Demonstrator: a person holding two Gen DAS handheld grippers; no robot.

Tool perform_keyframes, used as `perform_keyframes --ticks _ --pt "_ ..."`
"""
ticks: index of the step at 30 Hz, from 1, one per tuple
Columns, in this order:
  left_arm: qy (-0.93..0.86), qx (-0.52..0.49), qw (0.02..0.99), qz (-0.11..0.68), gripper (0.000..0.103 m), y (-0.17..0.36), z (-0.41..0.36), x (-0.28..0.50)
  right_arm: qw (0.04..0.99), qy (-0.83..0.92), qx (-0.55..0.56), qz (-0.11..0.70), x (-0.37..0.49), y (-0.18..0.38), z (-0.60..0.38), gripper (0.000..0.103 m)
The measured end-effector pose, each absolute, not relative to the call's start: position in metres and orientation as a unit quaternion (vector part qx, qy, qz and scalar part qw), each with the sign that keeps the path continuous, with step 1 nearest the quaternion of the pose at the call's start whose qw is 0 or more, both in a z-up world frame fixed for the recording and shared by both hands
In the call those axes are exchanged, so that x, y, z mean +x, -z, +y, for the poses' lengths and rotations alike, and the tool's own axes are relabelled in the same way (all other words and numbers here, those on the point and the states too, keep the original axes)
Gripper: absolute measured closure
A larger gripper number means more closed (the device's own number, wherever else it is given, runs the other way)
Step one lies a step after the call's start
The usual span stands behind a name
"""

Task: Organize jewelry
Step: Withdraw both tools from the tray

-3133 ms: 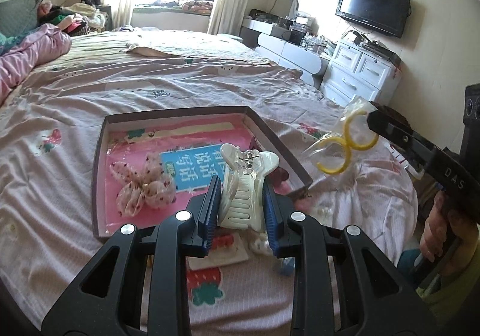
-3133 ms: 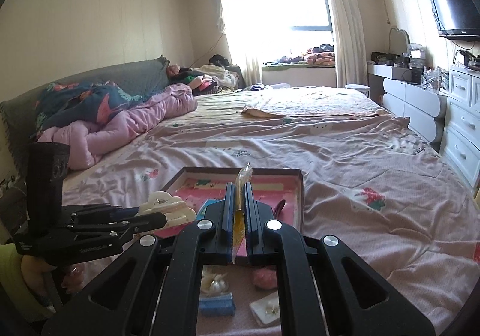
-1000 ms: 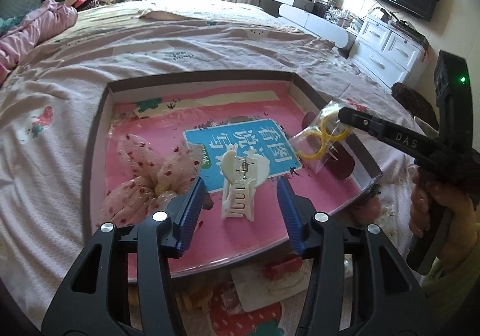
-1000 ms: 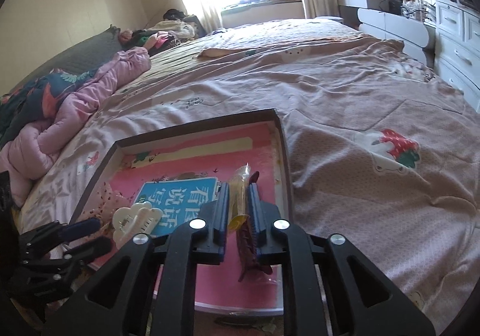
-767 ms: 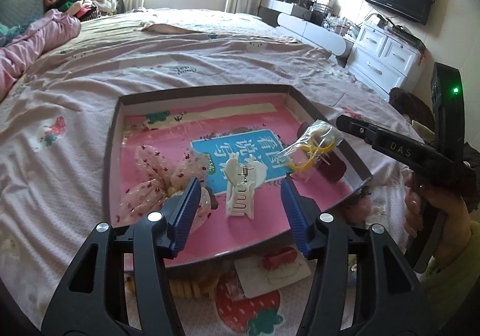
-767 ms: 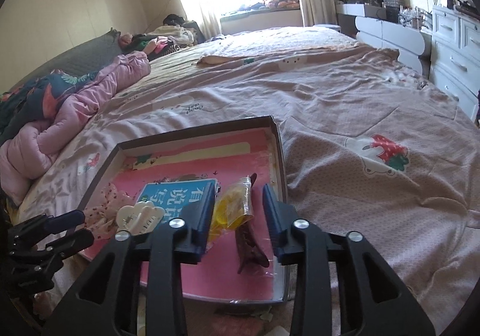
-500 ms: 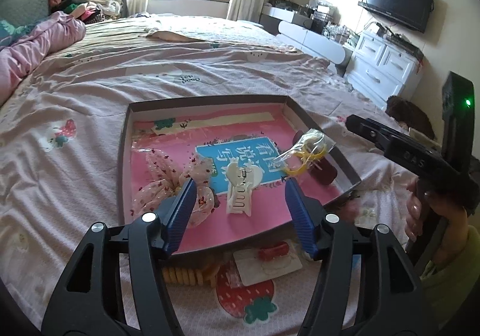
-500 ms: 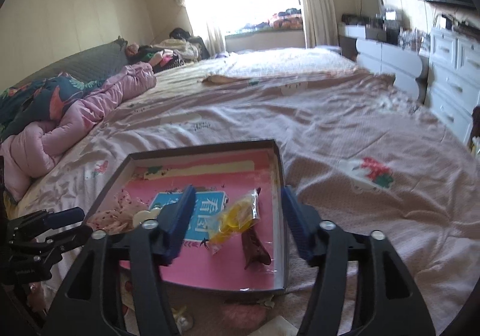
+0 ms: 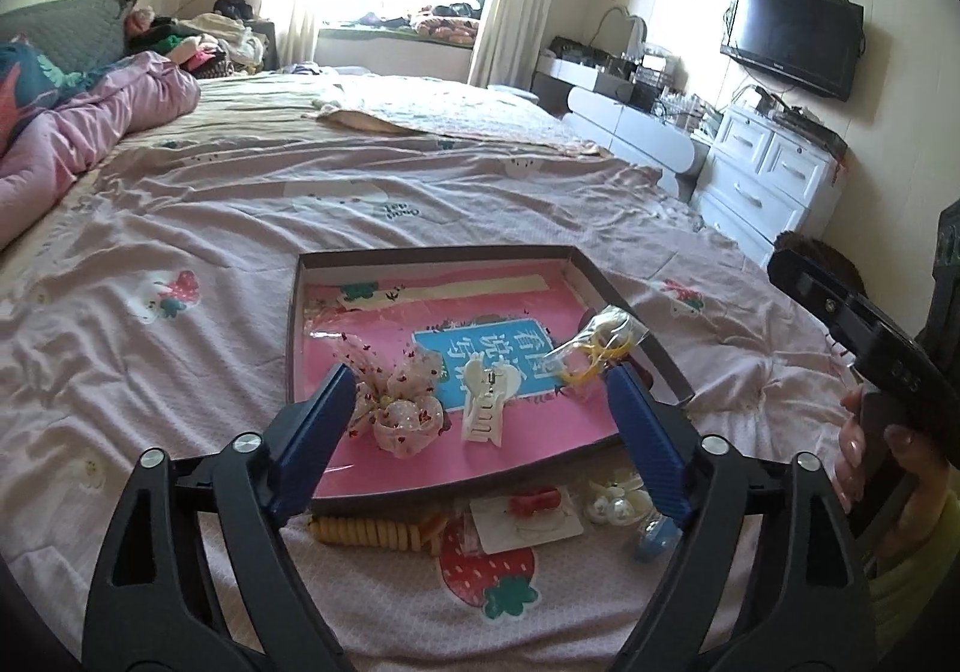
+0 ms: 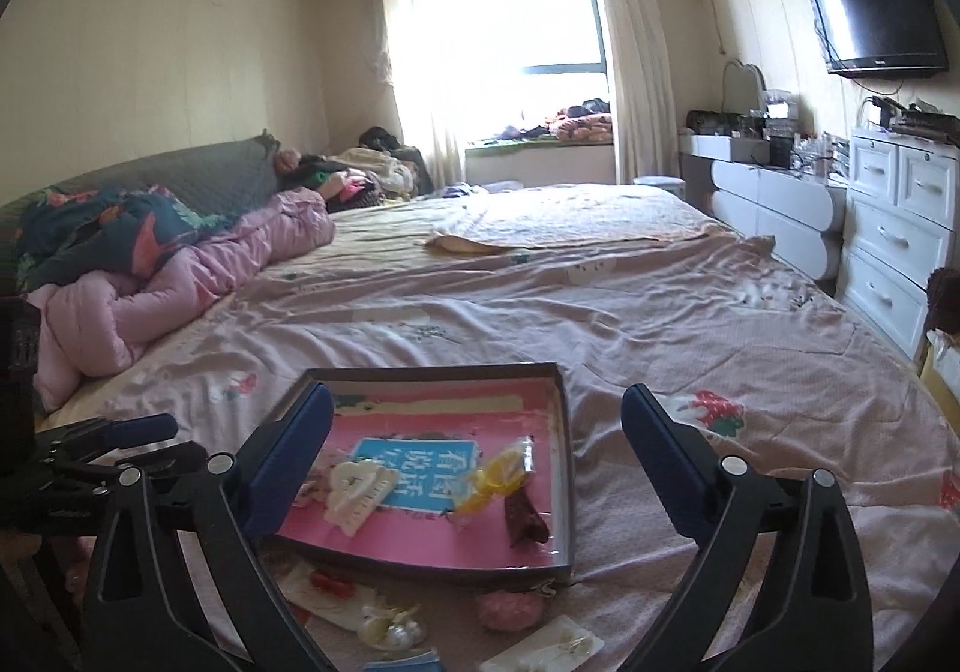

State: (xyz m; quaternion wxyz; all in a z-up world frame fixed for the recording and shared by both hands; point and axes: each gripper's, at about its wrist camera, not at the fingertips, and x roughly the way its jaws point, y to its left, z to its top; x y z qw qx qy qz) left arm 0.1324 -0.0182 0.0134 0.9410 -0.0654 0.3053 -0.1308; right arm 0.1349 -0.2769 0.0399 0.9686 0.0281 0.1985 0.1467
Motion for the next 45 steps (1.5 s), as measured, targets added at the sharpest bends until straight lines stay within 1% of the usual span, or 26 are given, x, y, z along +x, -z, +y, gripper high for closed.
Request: perform_keyframes --ticks 1,6,9,14,15,30,45 --pt "0.130 -0.065 0.942 0.302 0.020 -0.015 -0.018 0.130 0.969 -0.148 0.027 0.196 0.132 -0.042 -0.276 0.009" --pt "0.126 -0.069 0.946 0.292 0.019 -0.019 -0.016 0.116 0.970 -0.160 0.020 0.183 0.114 -0.052 -0.271 0.008" --pt "0.121 -0.069 0.948 0.288 0.014 -0.020 -0.014 0.108 0.970 -0.166 0.018 0.178 0.104 -0.056 -0.270 0.007" --pt "0.107 -0.062 0.953 0.276 0.014 -0.021 -0.010 0.091 0.971 -0.170 0.013 0.168 0.087 -0.061 -0.272 0.007" --pt "0.106 -0.063 0.953 0.275 0.012 -0.021 -0.009 0.089 0.971 -0.170 0.012 0.166 0.085 -0.061 -0.273 0.007" --pt "0.072 -0.042 0.956 0.281 0.012 -0.009 0.005 0.049 0.969 -0.179 -0.021 0.169 0.044 -0.051 -0.279 0.007" --pt "0.101 -0.018 0.939 0.329 0.012 0.019 -0.023 0.038 0.960 -0.183 -0.049 0.204 0.026 -0.021 -0.280 0.007"
